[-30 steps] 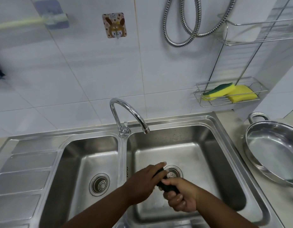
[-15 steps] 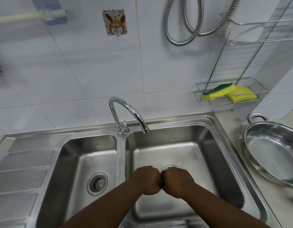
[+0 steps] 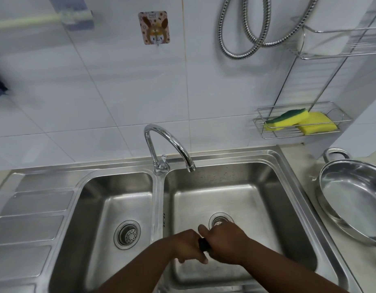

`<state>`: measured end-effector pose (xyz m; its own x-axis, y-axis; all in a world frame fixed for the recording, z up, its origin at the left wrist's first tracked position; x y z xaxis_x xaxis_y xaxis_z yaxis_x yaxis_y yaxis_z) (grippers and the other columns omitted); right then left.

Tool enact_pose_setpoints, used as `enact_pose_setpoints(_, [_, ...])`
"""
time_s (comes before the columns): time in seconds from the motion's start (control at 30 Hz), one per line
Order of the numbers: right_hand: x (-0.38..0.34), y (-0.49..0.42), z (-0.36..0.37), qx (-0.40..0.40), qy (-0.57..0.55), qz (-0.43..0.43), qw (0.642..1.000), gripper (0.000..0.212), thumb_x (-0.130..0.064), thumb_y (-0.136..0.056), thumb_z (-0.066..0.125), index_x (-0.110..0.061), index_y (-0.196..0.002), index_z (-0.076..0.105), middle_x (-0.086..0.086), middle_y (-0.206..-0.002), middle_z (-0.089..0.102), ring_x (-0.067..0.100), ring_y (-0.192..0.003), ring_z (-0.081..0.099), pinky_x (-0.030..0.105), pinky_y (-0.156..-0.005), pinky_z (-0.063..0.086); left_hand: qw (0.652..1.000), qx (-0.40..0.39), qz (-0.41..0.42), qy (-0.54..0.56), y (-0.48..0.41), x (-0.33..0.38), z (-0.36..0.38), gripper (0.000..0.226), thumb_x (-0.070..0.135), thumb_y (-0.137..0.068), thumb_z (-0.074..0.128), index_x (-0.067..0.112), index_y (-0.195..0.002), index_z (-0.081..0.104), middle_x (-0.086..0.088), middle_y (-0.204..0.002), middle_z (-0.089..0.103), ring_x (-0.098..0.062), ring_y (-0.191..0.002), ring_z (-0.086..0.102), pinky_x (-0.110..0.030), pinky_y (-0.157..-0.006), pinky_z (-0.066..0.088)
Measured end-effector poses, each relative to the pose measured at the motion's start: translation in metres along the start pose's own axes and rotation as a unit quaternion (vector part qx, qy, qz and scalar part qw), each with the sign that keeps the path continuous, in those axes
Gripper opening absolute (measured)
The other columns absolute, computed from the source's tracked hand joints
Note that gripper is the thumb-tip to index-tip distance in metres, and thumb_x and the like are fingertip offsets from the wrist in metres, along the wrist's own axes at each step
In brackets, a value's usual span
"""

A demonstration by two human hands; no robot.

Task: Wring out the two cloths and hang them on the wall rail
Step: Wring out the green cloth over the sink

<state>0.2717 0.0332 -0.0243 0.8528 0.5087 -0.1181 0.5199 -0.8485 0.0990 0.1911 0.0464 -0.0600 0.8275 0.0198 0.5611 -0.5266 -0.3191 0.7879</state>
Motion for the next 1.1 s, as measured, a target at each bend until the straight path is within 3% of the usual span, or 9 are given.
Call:
enact_pose_setpoints(0.1, [0.006, 0.007, -0.007, -0.018, -0.149, 0.066, 0.986, 0.043, -0.044, -0.089, 0.054, -0.019, -0.123, 0.046, 0.010, -0.098, 0.069, 0.031, -0.084, 0.065, 0.031, -0.062, 0.039, 0.983, 0.106, 0.078, -0.124, -0.005, 0.006, -0.012, 0.048, 0.023, -0.078, 0.077, 0.015, -0.120, 0.055, -0.007, -0.118, 0.065, -0.023, -0.106, 0.062, -0.028, -0.084, 0.049])
enact_pose_setpoints(0.2, [0.013, 0.017, -0.001, -0.096, -0.358, 0.189, 0.909, 0.035, -0.050, -0.087, 0.060, -0.022, -0.107, 0.056, 0.001, -0.083, 0.062, 0.014, -0.068, 0.059, 0.030, -0.060, 0.042, 0.947, 0.235, 0.175, -0.129, 0.007, 0.010, -0.018, 0.061, 0.026, -0.082, 0.072, 0.022, -0.133, 0.040, -0.003, -0.131, 0.054, -0.016, -0.114, 0.056, -0.024, -0.097, 0.048])
enact_pose_setpoints(0.37, [-0.015, 0.041, 0.023, -0.214, -0.801, 0.328, 0.453, 0.028, -0.045, -0.088, 0.061, -0.019, -0.079, 0.056, -0.003, -0.052, 0.032, 0.007, -0.037, 0.022, 0.015, -0.038, 0.014, 0.772, 0.405, 0.374, -0.316, 0.050, 0.033, -0.009, 0.058, 0.018, -0.081, 0.066, 0.012, -0.134, 0.045, -0.005, -0.139, 0.048, -0.017, -0.123, 0.046, -0.024, -0.107, 0.037])
enact_pose_setpoints(0.5, [-0.053, 0.038, 0.011, -0.268, -0.879, 0.226, 0.324, 0.015, -0.031, -0.080, 0.063, -0.018, -0.074, 0.058, -0.007, -0.048, 0.032, 0.004, -0.033, 0.023, 0.014, -0.034, 0.017, 0.696, 0.448, 0.415, -0.377, 0.060, 0.050, -0.022, 0.025, 0.020, -0.084, 0.066, 0.013, -0.107, 0.059, -0.003, -0.088, 0.064, -0.017, -0.074, 0.055, -0.031, -0.065, 0.049])
enact_pose_setpoints(0.57, [-0.055, 0.037, 0.009, -0.268, -0.859, 0.241, 0.362, 0.015, -0.021, -0.076, 0.061, -0.021, -0.065, 0.051, -0.007, -0.047, 0.031, 0.005, -0.034, 0.022, 0.014, -0.034, 0.017, 0.698, 0.412, 0.398, -0.430, 0.054, 0.057, -0.028, 0.009, 0.023, -0.075, 0.068, 0.018, -0.078, 0.061, 0.001, -0.064, 0.059, -0.017, -0.053, 0.051, -0.029, -0.048, 0.045])
enact_pose_setpoints(0.7, [-0.019, 0.035, 0.016, -0.246, -0.694, 0.345, 0.583, 0.028, -0.011, -0.070, 0.073, -0.019, -0.060, 0.048, 0.000, -0.048, 0.034, 0.012, -0.038, 0.027, 0.016, -0.041, 0.020, 0.748, 0.313, 0.262, -0.523, 0.032, 0.061, -0.031, 0.025, 0.036, -0.069, 0.065, 0.020, -0.053, 0.056, 0.004, -0.042, 0.053, -0.015, -0.031, 0.044, -0.015, -0.041, 0.027])
enact_pose_setpoints(0.9, [0.010, 0.013, 0.021, -0.200, -0.328, 0.279, 0.880, 0.008, -0.013, -0.084, 0.057, -0.010, -0.091, 0.057, 0.008, -0.080, 0.059, 0.024, -0.072, 0.059, 0.028, -0.060, 0.044, 0.883, 0.172, 0.104, -0.423, -0.002, 0.039, -0.012, 0.018, 0.021, -0.083, 0.052, 0.010, -0.073, 0.063, -0.013, -0.076, 0.067, -0.035, -0.076, 0.065, -0.033, -0.063, 0.043])
enact_pose_setpoints(1.0, [0.007, 0.008, 0.021, -0.127, -0.149, 0.221, 0.956, 0.037, -0.023, -0.090, 0.052, -0.008, -0.122, 0.044, 0.015, -0.106, 0.065, 0.035, -0.095, 0.064, 0.036, -0.064, 0.042, 0.948, 0.109, 0.056, -0.293, -0.012, 0.019, -0.004, 0.018, 0.021, -0.080, 0.058, 0.004, -0.076, 0.065, 0.000, -0.060, 0.049, -0.031, -0.082, 0.063, -0.035, -0.069, 0.047])
enact_pose_setpoints(1.1, [-0.005, 0.000, 0.021, -0.076, -0.055, 0.127, 0.987, 0.050, -0.019, -0.086, 0.057, -0.003, -0.129, 0.038, 0.020, -0.094, 0.068, 0.040, -0.081, 0.067, 0.030, -0.046, 0.027, 0.987, 0.067, 0.021, -0.145, -0.017, 0.002, 0.009, 0.018, 0.020, -0.076, 0.070, 0.005, -0.085, 0.074, 0.000, -0.069, 0.062, -0.025, -0.088, 0.064, -0.034, -0.078, 0.051])
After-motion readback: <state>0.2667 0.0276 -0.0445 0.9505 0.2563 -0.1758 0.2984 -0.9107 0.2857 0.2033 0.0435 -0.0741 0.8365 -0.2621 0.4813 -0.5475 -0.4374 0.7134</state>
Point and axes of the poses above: each hand's wrist, its own y-axis away from the middle knuckle, its own z-axis out of the palm, x = y × z, the point moved 8 cm from there along -y, towards the middle knuckle
